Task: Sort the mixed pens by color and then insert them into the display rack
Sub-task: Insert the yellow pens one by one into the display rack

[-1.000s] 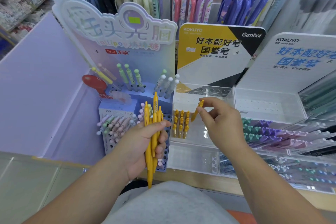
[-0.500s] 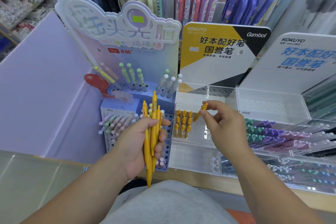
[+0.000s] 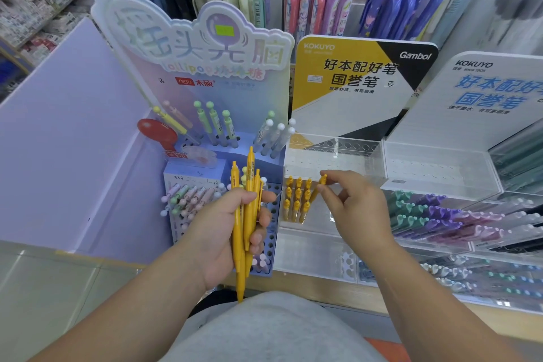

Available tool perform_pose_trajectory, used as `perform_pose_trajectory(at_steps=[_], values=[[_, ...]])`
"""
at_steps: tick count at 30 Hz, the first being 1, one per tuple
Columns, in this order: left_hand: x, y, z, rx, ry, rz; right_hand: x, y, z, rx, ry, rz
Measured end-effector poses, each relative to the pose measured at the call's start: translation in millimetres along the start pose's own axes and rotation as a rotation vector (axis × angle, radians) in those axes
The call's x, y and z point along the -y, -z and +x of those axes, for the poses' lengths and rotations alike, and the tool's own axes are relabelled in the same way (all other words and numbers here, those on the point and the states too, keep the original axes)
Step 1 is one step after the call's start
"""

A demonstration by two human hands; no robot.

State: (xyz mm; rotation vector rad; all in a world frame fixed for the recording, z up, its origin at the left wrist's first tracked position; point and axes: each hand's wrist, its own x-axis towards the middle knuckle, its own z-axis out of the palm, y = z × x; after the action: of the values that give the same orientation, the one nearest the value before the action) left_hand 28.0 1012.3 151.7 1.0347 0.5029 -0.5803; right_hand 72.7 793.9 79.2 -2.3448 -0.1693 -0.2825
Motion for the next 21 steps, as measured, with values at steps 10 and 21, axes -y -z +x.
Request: perform_pose_trajectory(at_steps=[10, 21], values=[[0.8, -1.1, -4.2, -0.018, -0.021, 0.064, -3.9, -13.9, -2.6, 0.042, -0.002, -0.063], [3.5, -18.6, -7.8, 0.061, -0.101, 0.202, 51.3, 26.4, -11.5, 0.145, -0.423, 0.753]])
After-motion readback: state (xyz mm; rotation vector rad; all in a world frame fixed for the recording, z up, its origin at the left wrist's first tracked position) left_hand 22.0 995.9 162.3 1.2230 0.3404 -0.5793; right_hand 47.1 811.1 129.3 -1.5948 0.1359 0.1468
